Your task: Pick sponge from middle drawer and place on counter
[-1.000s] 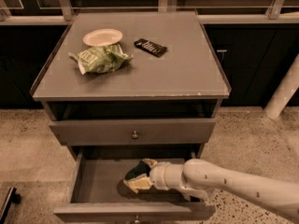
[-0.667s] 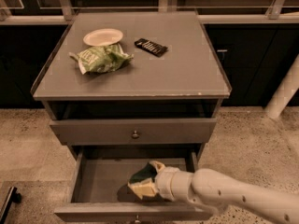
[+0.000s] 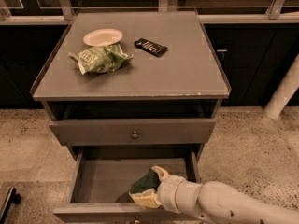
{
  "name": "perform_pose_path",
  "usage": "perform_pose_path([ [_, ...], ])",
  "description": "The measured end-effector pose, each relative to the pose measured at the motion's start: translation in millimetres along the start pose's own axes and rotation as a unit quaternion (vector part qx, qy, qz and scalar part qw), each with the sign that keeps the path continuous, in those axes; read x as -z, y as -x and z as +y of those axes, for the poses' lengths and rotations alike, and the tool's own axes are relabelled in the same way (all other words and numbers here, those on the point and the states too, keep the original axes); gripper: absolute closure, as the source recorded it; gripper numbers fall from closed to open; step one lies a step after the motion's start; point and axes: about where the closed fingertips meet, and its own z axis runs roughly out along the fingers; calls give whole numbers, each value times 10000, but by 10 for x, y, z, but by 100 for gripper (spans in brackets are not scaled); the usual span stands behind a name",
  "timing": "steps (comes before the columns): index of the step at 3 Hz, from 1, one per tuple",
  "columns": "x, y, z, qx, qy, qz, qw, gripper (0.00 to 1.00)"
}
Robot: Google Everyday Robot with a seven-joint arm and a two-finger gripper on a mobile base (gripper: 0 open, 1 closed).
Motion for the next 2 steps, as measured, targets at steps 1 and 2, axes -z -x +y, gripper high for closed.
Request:
perform_pose_path([
  [1,49,113,-33,426,175,114,9989,100],
  [2,315,487,-245,1054,274,355,9934,100],
])
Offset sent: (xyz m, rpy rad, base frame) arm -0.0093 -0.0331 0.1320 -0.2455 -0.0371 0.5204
